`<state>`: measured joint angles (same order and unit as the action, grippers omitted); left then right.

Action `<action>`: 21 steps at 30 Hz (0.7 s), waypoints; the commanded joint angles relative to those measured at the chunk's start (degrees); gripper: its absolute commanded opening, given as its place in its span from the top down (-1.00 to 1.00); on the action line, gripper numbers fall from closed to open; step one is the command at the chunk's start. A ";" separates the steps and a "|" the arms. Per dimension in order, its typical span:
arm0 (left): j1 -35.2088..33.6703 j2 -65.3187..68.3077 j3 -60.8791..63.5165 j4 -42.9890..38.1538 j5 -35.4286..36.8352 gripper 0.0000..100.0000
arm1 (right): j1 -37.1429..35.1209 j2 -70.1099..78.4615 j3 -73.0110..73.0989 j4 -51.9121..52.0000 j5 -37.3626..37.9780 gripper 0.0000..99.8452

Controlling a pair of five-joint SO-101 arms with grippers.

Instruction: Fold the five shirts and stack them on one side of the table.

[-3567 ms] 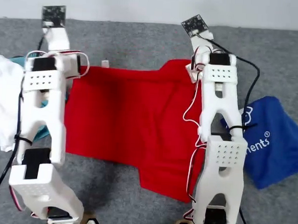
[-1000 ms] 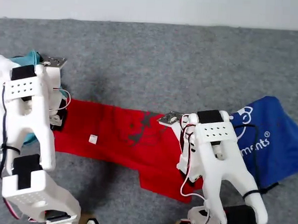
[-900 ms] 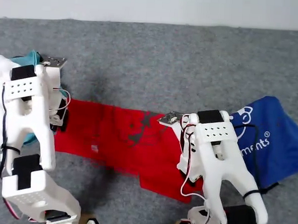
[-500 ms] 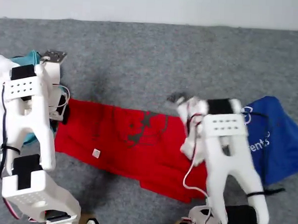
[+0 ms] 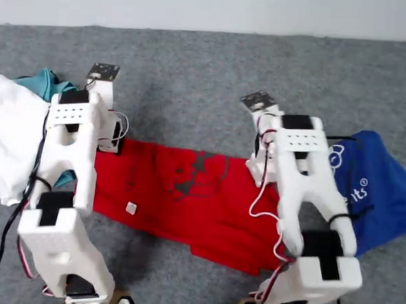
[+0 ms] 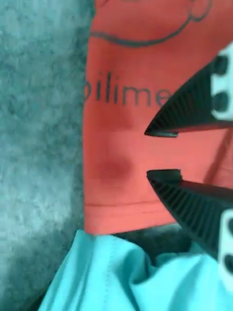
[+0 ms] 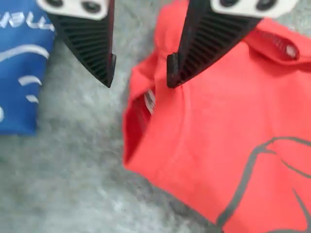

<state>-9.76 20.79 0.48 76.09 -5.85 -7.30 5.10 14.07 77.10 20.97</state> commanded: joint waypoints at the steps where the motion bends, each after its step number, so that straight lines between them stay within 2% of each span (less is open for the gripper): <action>1: -0.70 1.49 -2.24 -2.64 0.44 0.77 | -2.24 1.45 -2.99 -2.33 -0.70 0.63; 9: -1.49 5.01 -2.24 -6.24 0.44 0.77 | -2.15 9.19 -4.13 -9.98 -0.35 0.63; 16: -1.49 5.45 -2.24 -6.24 0.44 0.77 | -1.54 17.27 -4.22 -15.60 -0.18 0.64; 18: -1.49 5.45 -2.24 -6.24 0.44 0.77 | -0.84 17.98 -4.22 -16.48 1.58 0.72; 21: -1.49 5.45 -2.24 -6.24 0.44 0.77 | 0.40 18.07 -4.22 -16.57 6.59 0.98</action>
<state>-11.16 26.68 0.48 70.37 -5.67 -7.91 21.80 10.46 62.51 23.52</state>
